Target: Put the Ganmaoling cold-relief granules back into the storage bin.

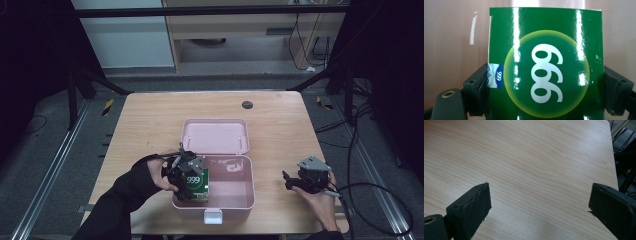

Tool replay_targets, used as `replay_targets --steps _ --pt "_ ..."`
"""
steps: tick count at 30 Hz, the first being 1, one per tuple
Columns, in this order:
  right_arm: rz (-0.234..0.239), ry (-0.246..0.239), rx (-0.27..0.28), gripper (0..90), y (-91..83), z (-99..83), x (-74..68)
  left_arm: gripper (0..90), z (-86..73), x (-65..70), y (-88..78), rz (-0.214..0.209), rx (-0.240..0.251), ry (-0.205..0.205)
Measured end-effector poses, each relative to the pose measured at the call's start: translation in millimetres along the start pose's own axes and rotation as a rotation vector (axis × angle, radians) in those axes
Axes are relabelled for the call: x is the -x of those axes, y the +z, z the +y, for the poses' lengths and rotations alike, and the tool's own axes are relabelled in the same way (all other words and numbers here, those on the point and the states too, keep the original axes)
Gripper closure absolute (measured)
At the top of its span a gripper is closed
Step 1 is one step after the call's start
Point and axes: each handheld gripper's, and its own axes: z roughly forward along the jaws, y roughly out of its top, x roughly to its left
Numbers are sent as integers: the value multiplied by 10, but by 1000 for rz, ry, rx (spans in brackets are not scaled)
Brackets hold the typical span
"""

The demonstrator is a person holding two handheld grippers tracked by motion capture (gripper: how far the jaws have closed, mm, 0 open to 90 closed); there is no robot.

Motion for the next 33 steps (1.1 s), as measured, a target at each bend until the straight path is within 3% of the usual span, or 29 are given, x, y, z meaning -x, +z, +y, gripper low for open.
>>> replay_targets --steps 9,16,19,24,30,33 --pt "-2 7 -9 32 2 4 2 118 -50 11 -210 21 72 -13" --pt "-14 26 -10 36 -14 8 15 155 -75 78 -593 89 186 -27" --pt "-16 25 -8 43 -18 9 26 199 -149 86 -785 141 259 -60" --pt "-12 41 -7 50 -33 11 31 254 -367 117 -997 205 314 -124" --pt "-7 45 -6 55 -34 10 26 289 -733 171 -941 254 335 -214" --pt "-5 45 -11 55 -33 9 19 298 -929 190 -869 276 370 -275"
